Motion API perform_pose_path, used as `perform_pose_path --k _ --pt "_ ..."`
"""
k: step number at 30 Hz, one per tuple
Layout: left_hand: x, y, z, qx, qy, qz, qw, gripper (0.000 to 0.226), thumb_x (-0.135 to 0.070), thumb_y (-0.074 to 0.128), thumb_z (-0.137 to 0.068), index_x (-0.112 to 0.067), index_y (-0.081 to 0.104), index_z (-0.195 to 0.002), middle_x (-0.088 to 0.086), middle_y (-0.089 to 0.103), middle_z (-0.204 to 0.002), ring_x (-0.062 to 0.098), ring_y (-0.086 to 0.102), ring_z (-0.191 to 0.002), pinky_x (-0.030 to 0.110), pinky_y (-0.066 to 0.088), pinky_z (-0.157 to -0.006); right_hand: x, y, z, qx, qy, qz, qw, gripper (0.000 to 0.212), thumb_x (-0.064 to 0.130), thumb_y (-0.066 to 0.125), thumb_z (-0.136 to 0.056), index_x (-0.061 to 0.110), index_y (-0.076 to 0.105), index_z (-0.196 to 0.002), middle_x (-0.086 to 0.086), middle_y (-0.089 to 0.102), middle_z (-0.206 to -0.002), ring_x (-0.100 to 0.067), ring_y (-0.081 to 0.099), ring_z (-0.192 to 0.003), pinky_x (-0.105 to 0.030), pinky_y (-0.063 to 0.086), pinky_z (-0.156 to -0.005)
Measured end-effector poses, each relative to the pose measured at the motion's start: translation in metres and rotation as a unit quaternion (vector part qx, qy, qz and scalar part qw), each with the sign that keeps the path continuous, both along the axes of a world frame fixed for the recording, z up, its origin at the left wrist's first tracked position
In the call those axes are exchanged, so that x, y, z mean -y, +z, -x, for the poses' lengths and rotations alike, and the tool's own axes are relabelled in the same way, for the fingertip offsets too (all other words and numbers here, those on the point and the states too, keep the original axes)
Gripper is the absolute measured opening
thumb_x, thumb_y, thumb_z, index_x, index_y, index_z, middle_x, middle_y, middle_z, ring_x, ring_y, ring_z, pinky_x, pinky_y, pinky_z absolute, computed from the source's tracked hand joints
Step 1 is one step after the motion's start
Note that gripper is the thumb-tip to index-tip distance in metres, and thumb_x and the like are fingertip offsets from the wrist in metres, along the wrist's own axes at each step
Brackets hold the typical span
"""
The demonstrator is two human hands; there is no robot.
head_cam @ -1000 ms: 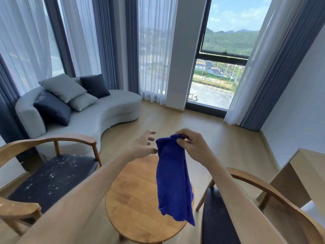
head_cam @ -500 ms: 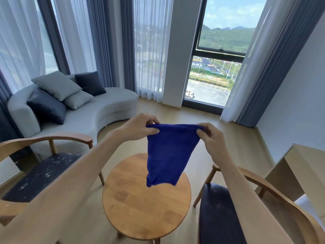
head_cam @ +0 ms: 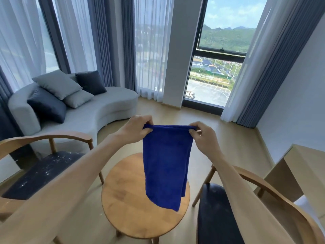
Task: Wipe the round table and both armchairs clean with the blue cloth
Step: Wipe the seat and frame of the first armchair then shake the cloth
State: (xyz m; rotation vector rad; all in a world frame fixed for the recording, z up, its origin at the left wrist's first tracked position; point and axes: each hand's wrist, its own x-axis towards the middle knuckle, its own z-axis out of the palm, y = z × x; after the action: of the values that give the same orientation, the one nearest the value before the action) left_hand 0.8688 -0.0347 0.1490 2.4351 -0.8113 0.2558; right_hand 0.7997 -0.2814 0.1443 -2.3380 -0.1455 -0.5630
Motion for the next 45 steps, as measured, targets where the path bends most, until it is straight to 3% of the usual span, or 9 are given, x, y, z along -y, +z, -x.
perform_pose_path --k 5,10,17,22,27,30,34,39,45 --pt "0.001 0.001 0.007 -0.049 -0.005 0.026 0.998 0.016 -0.007 0.058 -0.087 -0.023 0.055 -0.083 -0.007 0.061 -0.080 0.004 0.056 -0.074 0.015 0.040 -0.063 0.000 -0.008 0.004 -0.033 -0.003 -0.026 0.999 0.018 0.001 0.048 -0.097 0.005 0.064 -0.105 -0.006 0.065 -0.095 -0.019 0.059 -0.088 -0.009 0.044 -0.069" --pt "0.000 0.010 0.010 -0.101 -0.016 0.069 0.992 0.019 -0.011 0.060 -0.088 -0.029 0.056 -0.081 -0.007 0.066 -0.082 0.007 0.062 -0.078 0.019 0.045 -0.067 0.003 -0.002 0.008 -0.054 0.015 -0.046 0.997 0.017 0.001 0.047 -0.097 0.007 0.061 -0.104 -0.009 0.066 -0.096 -0.023 0.062 -0.089 -0.030 0.054 -0.077" --pt "0.010 0.023 0.017 -0.132 -0.034 0.129 0.982 0.015 -0.008 0.059 -0.088 -0.021 0.066 -0.086 -0.002 0.068 -0.084 0.011 0.064 -0.080 0.027 0.052 -0.074 0.007 0.005 0.005 -0.033 0.012 0.013 0.999 0.028 -0.005 0.043 -0.094 0.012 0.061 -0.109 -0.001 0.064 -0.099 -0.006 0.055 -0.082 -0.005 0.044 -0.065" --pt "0.034 0.033 0.031 -0.153 -0.054 0.141 0.977 0.020 -0.007 0.058 -0.088 -0.023 0.070 -0.090 -0.001 0.069 -0.093 0.017 0.063 -0.092 0.033 0.052 -0.084 -0.015 0.010 0.008 -0.078 0.078 0.114 0.987 0.052 0.023 0.052 -0.081 0.020 0.049 -0.132 0.004 0.059 -0.120 -0.010 0.045 -0.108 -0.032 0.037 -0.096" --pt "0.036 0.037 0.035 -0.164 -0.064 0.152 0.972 0.010 -0.011 0.064 -0.088 -0.017 0.067 -0.095 0.002 0.070 -0.090 0.014 0.065 -0.086 0.034 0.055 -0.081 -0.035 0.018 0.006 -0.067 0.124 0.075 0.987 0.008 0.017 0.057 -0.093 0.012 0.063 -0.094 0.001 0.065 -0.082 -0.012 0.058 -0.072 -0.030 0.046 -0.068" --pt "0.020 0.030 0.033 -0.266 -0.096 0.237 0.929 0.021 -0.016 0.068 -0.088 -0.011 0.062 -0.107 0.001 0.071 -0.094 0.011 0.067 -0.088 0.030 0.053 -0.076 -0.034 0.024 0.008 -0.052 0.137 0.024 0.989 0.007 0.017 0.060 -0.092 0.012 0.064 -0.089 0.000 0.066 -0.078 -0.016 0.061 -0.071 -0.030 0.049 -0.066" --pt "0.006 0.000 0.038 -0.380 -0.164 0.200 0.888 0.039 -0.016 0.069 -0.087 -0.016 0.057 -0.124 0.000 0.067 -0.118 0.017 0.063 -0.110 0.029 0.053 -0.087 -0.036 0.035 0.009 -0.042 0.159 -0.038 0.986 0.004 0.017 0.062 -0.093 0.019 0.065 -0.091 0.007 0.067 -0.080 -0.011 0.063 -0.075 -0.026 0.052 -0.068" --pt "0.014 -0.041 0.044 -0.395 -0.118 0.181 0.893 0.039 -0.013 0.069 -0.086 -0.020 0.060 -0.123 -0.004 0.067 -0.119 0.013 0.062 -0.111 0.031 0.050 -0.096 -0.031 0.047 0.008 -0.020 0.155 -0.048 0.987 0.010 0.015 0.060 -0.093 0.014 0.066 -0.101 0.000 0.070 -0.091 -0.018 0.065 -0.085 -0.036 0.056 -0.077" --pt "0.015 -0.056 0.038 -0.320 -0.058 0.171 0.930 0.020 -0.015 0.060 -0.093 -0.017 0.066 -0.111 -0.001 0.069 -0.109 0.017 0.062 -0.104 0.034 0.049 -0.094 -0.004 0.049 0.011 0.008 0.110 -0.099 0.989 0.016 0.013 0.058 -0.093 0.025 0.064 -0.102 0.012 0.067 -0.092 -0.005 0.061 -0.084 -0.024 0.051 -0.075"
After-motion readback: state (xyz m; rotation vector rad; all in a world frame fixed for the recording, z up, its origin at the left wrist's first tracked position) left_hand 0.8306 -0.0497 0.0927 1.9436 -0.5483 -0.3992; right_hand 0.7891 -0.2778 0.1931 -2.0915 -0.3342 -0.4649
